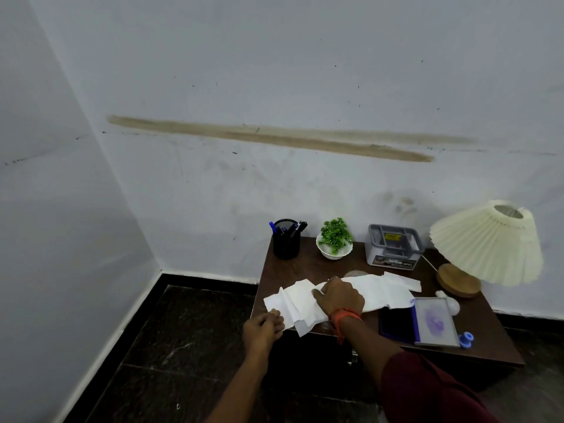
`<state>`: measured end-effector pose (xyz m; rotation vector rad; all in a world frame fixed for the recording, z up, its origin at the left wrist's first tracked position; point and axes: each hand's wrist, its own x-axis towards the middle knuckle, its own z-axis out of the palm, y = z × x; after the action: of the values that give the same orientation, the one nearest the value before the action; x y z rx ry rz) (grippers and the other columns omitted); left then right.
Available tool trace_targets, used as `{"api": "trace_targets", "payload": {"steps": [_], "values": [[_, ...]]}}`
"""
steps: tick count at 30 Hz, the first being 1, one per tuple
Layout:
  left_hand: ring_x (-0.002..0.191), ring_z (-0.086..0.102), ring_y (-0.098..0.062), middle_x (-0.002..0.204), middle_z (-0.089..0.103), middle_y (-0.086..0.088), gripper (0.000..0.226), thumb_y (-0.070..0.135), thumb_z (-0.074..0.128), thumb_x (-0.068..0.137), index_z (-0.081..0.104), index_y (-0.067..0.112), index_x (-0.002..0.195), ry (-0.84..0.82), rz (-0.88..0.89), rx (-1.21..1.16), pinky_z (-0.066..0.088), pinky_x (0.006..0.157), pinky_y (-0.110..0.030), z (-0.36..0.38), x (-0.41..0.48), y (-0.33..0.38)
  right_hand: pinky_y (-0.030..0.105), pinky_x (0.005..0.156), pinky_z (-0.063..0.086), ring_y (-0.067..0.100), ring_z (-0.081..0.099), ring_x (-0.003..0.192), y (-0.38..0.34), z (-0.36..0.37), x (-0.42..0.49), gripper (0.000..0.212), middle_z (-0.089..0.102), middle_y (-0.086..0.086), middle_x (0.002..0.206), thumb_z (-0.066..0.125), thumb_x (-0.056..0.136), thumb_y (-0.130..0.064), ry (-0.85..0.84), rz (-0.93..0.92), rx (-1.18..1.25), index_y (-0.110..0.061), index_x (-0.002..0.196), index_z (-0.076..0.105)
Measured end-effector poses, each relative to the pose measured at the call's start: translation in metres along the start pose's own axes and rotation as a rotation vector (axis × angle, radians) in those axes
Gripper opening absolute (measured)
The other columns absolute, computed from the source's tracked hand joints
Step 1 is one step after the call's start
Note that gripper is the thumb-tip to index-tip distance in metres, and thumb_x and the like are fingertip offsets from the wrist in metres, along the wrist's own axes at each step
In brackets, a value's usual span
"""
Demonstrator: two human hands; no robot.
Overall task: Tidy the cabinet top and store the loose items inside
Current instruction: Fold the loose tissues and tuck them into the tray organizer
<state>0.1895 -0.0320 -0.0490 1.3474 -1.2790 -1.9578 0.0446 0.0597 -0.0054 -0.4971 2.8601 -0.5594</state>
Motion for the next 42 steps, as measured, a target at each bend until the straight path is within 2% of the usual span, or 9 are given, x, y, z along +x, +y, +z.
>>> {"api": "trace_targets", "payload": {"steps": [5, 14, 21, 27, 31, 36, 38, 40, 42], "values": [[0.085, 0.072, -0.03, 0.084, 0.074, -0.016, 0.013, 0.011, 0.062, 0.09, 0.072, 0.006, 0.082, 0.002, -0.024, -0.008, 0.059, 0.072, -0.034, -0.003, 0.002, 0.001, 0.034, 0.088, 0.048, 0.027, 0.063, 0.104, -0.008, -0.003, -0.004, 0.033, 0.067, 0.003, 0.11, 0.063, 0.075, -0.049, -0.002, 0.029, 0.081, -0.025, 0.098, 0.065], [0.085, 0.071, -0.031, 0.087, 0.073, -0.018, 0.017, 0.011, 0.061, 0.091, 0.071, -0.002, 0.092, -0.02, -0.039, -0.059, 0.058, 0.072, -0.035, 0.001, -0.02, 0.011, 0.029, 0.082, 0.049, 0.021, 0.065, 0.093, -0.034, -0.029, -0.024, 0.013, 0.071, -0.008, 0.088, 0.066, 0.067, -0.038, -0.04, 0.037, 0.428, -0.025, 0.07, 0.067], [0.074, 0.063, -0.028, 0.083, 0.068, -0.02, 0.028, 0.017, 0.053, 0.097, 0.066, -0.005, 0.084, -0.106, -0.088, -0.145, 0.052, 0.069, -0.034, 0.016, -0.055, 0.03, 0.022, 0.075, 0.049, 0.013, 0.066, 0.083, -0.057, -0.074, -0.049, 0.012, 0.069, -0.011, 0.072, 0.067, 0.068, -0.035, -0.021, -0.076, 0.535, -0.024, 0.064, 0.069], [0.071, 0.066, -0.029, 0.069, 0.072, -0.015, 0.039, 0.027, 0.05, 0.098, 0.068, -0.007, 0.093, -0.168, -0.171, -0.141, 0.055, 0.061, -0.032, 0.029, -0.073, 0.036, 0.023, 0.071, 0.048, 0.011, 0.065, 0.074, -0.069, -0.119, -0.074, 0.012, 0.071, -0.005, 0.072, 0.069, 0.071, -0.032, 0.03, -0.171, 0.613, -0.021, 0.065, 0.071], [0.079, 0.07, -0.032, 0.088, 0.074, -0.021, 0.043, 0.032, 0.049, 0.098, 0.07, -0.005, 0.092, -0.217, -0.227, -0.141, 0.057, 0.067, -0.035, 0.035, -0.088, 0.039, 0.023, 0.074, 0.051, 0.013, 0.066, 0.073, -0.072, -0.146, -0.088, 0.018, 0.071, -0.002, 0.072, 0.071, 0.072, -0.032, 0.058, -0.223, 0.657, -0.029, 0.056, 0.063], [0.085, 0.063, -0.032, 0.114, 0.063, -0.025, 0.051, 0.034, 0.034, 0.103, 0.063, -0.007, 0.094, -0.324, -0.265, -0.305, 0.051, 0.073, -0.038, 0.045, -0.109, 0.042, 0.019, 0.06, 0.057, 0.012, 0.063, 0.057, -0.071, -0.177, -0.107, 0.008, 0.069, 0.002, 0.069, 0.073, 0.076, -0.026, 0.003, -0.243, 0.838, -0.018, 0.073, 0.071], [0.09, 0.061, -0.032, 0.119, 0.058, -0.024, 0.048, 0.034, 0.038, 0.102, 0.06, -0.008, 0.103, -0.383, -0.276, -0.434, 0.049, 0.081, -0.039, 0.051, -0.113, 0.044, 0.031, 0.066, 0.061, 0.013, 0.065, 0.06, -0.07, -0.184, -0.114, 0.009, 0.068, 0.003, 0.069, 0.074, 0.077, -0.023, -0.079, -0.199, 0.967, -0.015, 0.076, 0.069], [0.093, 0.06, -0.033, 0.121, 0.056, -0.024, 0.044, 0.032, 0.039, 0.101, 0.058, -0.008, 0.104, -0.442, -0.304, -0.582, 0.05, 0.089, -0.043, 0.055, -0.117, 0.045, 0.033, 0.064, 0.061, 0.014, 0.066, 0.062, -0.067, -0.189, -0.117, 0.017, 0.067, 0.004, 0.072, 0.074, 0.078, -0.021, -0.145, -0.156, 1.055, -0.008, 0.088, 0.069], [0.092, 0.065, -0.039, 0.114, 0.062, -0.027, 0.041, 0.025, 0.038, 0.099, 0.06, -0.008, 0.109, -0.521, -0.319, -0.738, 0.058, 0.08, -0.046, 0.057, -0.12, 0.047, 0.027, 0.058, 0.059, 0.014, 0.066, 0.061, -0.061, -0.194, -0.118, 0.025, 0.067, 0.004, 0.075, 0.072, 0.08, -0.021, -0.176, -0.139, 1.081, -0.004, 0.098, 0.068]]}}
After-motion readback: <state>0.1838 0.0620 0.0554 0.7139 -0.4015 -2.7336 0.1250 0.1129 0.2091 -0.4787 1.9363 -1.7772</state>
